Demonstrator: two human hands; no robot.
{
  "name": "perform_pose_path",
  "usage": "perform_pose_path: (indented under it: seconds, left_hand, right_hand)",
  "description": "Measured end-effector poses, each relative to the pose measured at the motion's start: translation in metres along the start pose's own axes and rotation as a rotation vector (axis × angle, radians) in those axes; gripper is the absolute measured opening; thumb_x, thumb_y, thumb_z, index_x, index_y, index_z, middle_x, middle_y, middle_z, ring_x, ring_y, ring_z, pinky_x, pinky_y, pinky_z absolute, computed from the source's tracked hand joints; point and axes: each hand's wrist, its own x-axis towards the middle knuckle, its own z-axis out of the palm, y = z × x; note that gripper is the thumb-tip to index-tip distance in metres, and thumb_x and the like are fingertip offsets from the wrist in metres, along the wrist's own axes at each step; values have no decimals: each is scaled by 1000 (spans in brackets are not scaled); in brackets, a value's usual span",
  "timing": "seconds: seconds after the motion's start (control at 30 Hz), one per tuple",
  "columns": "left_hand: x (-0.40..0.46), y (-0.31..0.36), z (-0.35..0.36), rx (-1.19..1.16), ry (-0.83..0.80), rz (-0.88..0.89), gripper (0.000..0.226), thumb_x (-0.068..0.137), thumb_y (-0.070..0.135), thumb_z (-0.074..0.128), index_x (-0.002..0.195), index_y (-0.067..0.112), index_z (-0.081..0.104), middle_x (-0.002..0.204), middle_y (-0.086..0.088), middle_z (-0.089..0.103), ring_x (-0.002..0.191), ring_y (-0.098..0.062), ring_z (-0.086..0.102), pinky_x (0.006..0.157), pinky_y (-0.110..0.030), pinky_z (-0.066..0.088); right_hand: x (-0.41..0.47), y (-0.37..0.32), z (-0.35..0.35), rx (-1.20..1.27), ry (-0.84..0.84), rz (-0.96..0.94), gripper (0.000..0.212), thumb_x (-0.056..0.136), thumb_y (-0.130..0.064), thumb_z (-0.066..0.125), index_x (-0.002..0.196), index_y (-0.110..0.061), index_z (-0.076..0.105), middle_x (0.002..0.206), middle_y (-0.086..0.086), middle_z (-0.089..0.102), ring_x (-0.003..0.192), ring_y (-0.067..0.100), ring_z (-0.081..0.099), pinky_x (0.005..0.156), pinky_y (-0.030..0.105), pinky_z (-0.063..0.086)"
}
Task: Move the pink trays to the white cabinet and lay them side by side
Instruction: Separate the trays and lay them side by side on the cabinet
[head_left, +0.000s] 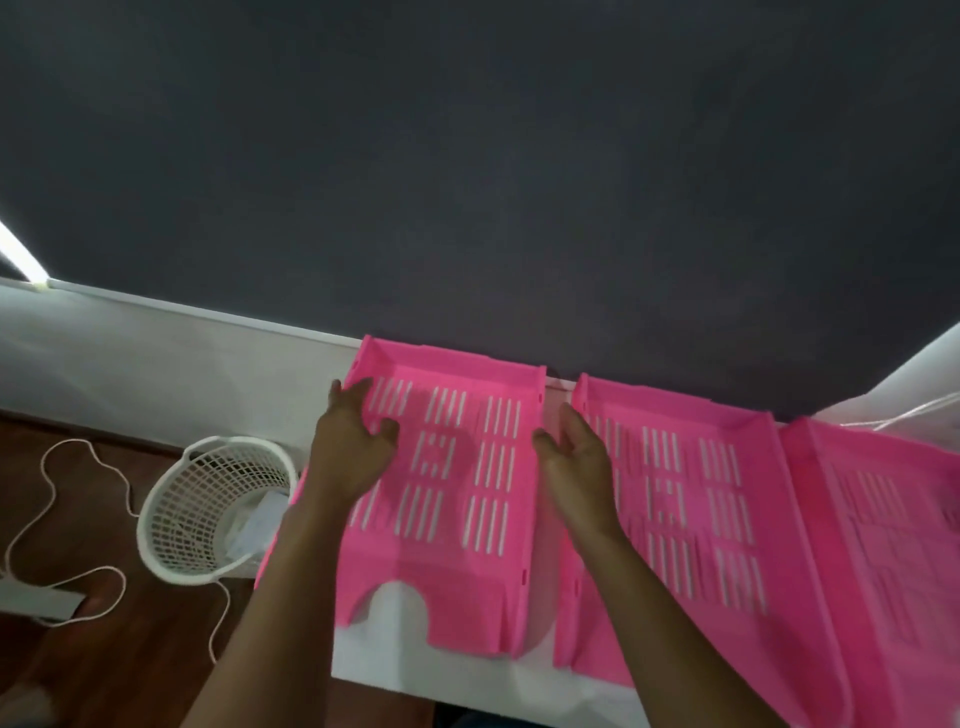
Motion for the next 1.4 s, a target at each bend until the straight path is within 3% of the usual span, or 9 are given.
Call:
perform_pose_path:
  seconds: [0.33, 0.53, 0.67, 0.73, 0.8, 0.93, 1.03, 1.2, 1.4]
  left_hand:
    - [-52, 75, 127, -103, -379, 125, 81, 93, 33, 59, 156, 5, 16, 161, -12, 27, 147, -26, 30, 112, -22, 19]
    - [-69, 92, 169, -124, -379, 71, 93, 88, 40, 61, 157, 16, 2, 155, -17, 40, 130, -36, 53, 106, -50, 45]
    - [-80, 106, 188, -102, -367, 139, 85, 93, 18, 54, 157, 14, -2, 162, -14, 25, 138, -35, 44, 109, -47, 43]
    - [-84, 108, 195, -96, -339, 139, 79, 95, 5, 47, 157, 14, -1, 160, -16, 30, 106, -30, 68, 83, -35, 60]
    - [-86, 109, 197, -119, -336, 128, 78, 95, -2, 43, 158, 18, 1, 157, -16, 35, 57, -11, 60, 46, -19, 52]
    - [-90, 108, 195, -116, -320, 103, 74, 98, 1, 41, 157, 22, 2, 127, -27, 58, 45, -7, 44, 37, -17, 42]
    - [-92, 111, 194, -126, -313, 94, 74, 98, 0, 40, 158, 22, 2, 119, -28, 61, 44, -7, 40, 34, -13, 37]
    - [-91, 108, 194, -144, -314, 101, 75, 97, -1, 40, 158, 22, 2, 68, 2, 48, 43, -8, 37, 36, -18, 36]
    - [-88, 104, 193, -157, -319, 102, 74, 98, 0, 40, 158, 22, 4, 62, -4, 44, 41, -7, 34, 34, -16, 32]
  right_hand:
    - [6, 23, -147, -1, 290, -29, 52, 97, -7, 58, 148, -6, 48, 150, 5, 53, 138, 17, 49, 104, 21, 34]
    - [2, 52, -241, -177, 490, 9, 40, 98, -11, 54, 137, -8, 60, 119, 9, 70, 108, 29, 68, 90, 33, 53]
    - [3, 58, -263, -138, 499, 14, 50, 99, -9, 53, 148, -5, 46, 145, 10, 58, 133, 27, 56, 108, 32, 34]
    - [7, 60, -271, -118, 545, 16, 47, 98, -6, 55, 145, -3, 51, 145, 11, 58, 136, 27, 53, 106, 27, 32]
    - [9, 65, -281, -100, 625, 12, 42, 96, -5, 57, 138, -1, 58, 138, 15, 64, 131, 29, 58, 106, 30, 38]
    - [10, 70, -288, -222, 482, 125, 46, 98, -25, 59, 138, -3, 57, 137, 18, 64, 125, 34, 61, 109, 47, 45]
    - [9, 68, -279, -269, 318, 136, 38, 99, -34, 57, 115, -2, 68, 104, 17, 73, 81, 21, 65, 88, 43, 57]
    - [11, 71, -259, -315, 172, 150, 60, 100, -29, 56, 153, -7, 39, 155, 13, 47, 141, 31, 46, 111, 33, 28]
    - [5, 78, -258, -391, 178, 124, 54, 103, -12, 48, 154, -4, 33, 159, 15, 39, 144, 33, 42, 109, 29, 26]
